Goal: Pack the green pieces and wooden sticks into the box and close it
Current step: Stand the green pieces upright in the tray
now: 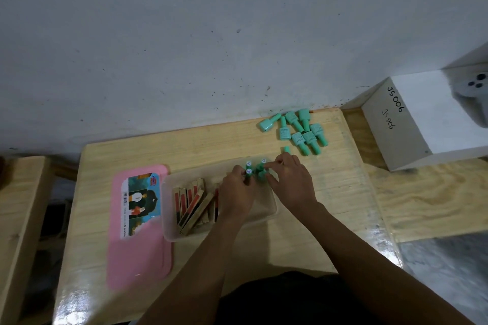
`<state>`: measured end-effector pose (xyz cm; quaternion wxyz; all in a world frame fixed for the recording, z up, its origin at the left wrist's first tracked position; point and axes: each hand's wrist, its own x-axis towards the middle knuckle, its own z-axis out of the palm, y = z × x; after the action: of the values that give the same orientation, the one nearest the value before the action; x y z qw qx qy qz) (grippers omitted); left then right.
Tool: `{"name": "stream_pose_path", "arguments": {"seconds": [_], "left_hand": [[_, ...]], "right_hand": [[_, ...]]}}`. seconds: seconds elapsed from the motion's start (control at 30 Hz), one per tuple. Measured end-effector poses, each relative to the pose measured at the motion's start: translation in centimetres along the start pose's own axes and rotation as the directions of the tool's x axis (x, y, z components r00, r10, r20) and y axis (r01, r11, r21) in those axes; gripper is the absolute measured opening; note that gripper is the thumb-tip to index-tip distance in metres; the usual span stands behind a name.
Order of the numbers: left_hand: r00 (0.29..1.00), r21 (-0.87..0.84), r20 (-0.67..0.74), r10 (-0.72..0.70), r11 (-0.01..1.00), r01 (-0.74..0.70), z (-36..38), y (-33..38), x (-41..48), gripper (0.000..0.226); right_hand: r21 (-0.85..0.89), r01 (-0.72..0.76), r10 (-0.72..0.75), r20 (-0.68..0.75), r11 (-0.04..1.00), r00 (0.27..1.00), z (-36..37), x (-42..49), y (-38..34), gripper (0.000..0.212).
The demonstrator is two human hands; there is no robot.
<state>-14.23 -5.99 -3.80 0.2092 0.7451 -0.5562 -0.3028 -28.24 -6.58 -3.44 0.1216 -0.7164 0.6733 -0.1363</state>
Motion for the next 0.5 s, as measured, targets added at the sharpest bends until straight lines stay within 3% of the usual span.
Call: {"name": "stream_pose_path", "arguments": {"seconds": [0.37,0.5], "left_hand": [[1.0,-0.025,0.021,0.004,1.0,-0.003,0.0,-0.3,0.1,0.013],[0.999,-0.024,-0.022,0.028,0.999,-0.028,-0.6,0.1,-0.1,0.022]], "right_hand": [[0.191,-0.043,0.035,0.045,0.981,0.998,-0.5,-0.5,0.7,0.032],[0.34,-0.203,0.221,-0.018,0.918,0.975,-1.3,-1.4,2.6,0.028]]}}
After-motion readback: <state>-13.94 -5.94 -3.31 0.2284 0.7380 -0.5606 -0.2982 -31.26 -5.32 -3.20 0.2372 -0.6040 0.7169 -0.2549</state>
